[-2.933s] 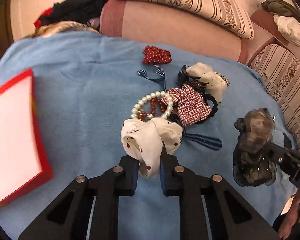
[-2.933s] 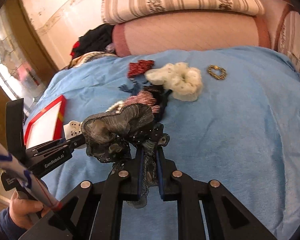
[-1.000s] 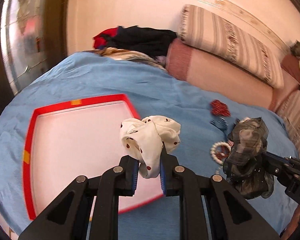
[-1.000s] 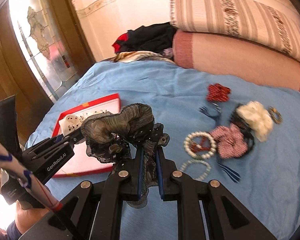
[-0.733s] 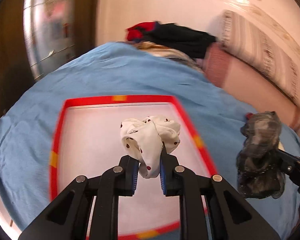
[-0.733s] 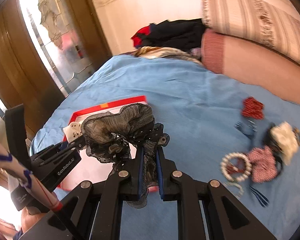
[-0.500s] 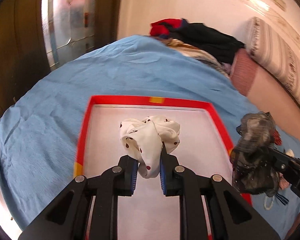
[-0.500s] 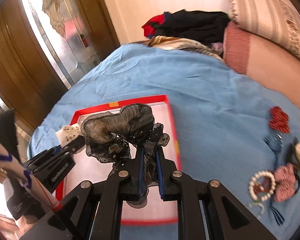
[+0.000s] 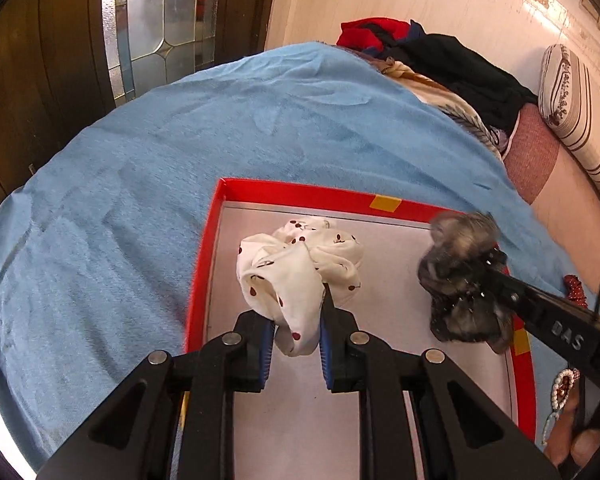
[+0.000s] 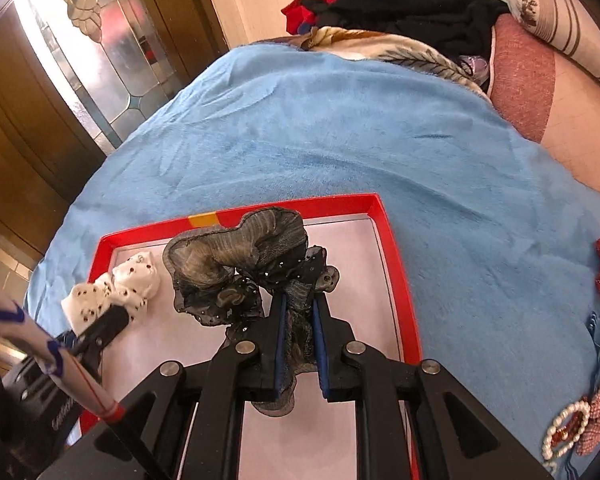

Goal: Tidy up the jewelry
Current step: 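Open both tools to drop the scrunchies into the tray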

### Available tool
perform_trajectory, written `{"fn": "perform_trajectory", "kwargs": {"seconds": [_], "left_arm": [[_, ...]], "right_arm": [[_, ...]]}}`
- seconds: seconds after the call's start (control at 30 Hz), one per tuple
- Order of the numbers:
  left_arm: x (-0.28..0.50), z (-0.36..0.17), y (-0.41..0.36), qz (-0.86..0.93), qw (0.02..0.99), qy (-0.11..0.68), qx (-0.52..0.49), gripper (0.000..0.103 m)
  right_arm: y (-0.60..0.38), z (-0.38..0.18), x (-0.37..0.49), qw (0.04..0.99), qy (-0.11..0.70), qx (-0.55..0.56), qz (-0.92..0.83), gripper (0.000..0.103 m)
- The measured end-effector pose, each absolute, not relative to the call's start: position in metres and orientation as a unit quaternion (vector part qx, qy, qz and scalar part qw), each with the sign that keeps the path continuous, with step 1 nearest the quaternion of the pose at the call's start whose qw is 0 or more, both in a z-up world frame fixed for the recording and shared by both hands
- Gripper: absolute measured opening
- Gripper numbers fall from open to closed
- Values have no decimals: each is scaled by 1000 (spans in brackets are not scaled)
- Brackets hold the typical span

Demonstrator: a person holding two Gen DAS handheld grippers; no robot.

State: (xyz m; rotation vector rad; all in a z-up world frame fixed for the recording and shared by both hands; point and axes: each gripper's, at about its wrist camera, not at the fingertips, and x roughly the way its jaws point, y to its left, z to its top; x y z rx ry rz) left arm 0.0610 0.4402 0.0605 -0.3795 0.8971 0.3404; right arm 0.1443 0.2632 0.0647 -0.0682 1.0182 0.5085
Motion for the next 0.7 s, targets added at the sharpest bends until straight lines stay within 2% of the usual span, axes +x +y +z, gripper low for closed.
{"fn": "perform_trajectory", "kwargs": {"seconds": [0.1, 0.17, 0.23, 0.3, 0.33, 0.37, 0.6, 0.7], "left_arm": [[65, 58, 436, 169, 869, 433, -170, 25], [67, 56, 432, 168, 868, 438, -164, 39], [67, 57, 429, 170, 869, 437, -156, 52], [66, 63, 424, 176, 874, 429, -148, 59], [65, 65, 424, 178, 875, 426, -147, 67], [64, 68, 422, 183, 877, 420, -146, 71], [56, 98, 398, 181, 899, 376, -136, 72], [56, 112, 365, 166, 914, 352, -112, 72]], "right_arm": [[266, 62, 149, 844, 481, -33, 235, 23], [265, 59, 153, 842, 485, -30, 234, 24], [263, 58, 154, 839, 489, -26, 236, 38], [256, 62, 152, 841, 485, -18, 239, 47], [253, 65, 150, 842, 482, -14, 242, 49], [247, 71, 146, 845, 475, -8, 245, 49], [187, 100, 115, 856, 444, 50, 258, 49], [143, 103, 89, 863, 433, 64, 252, 49]]}}
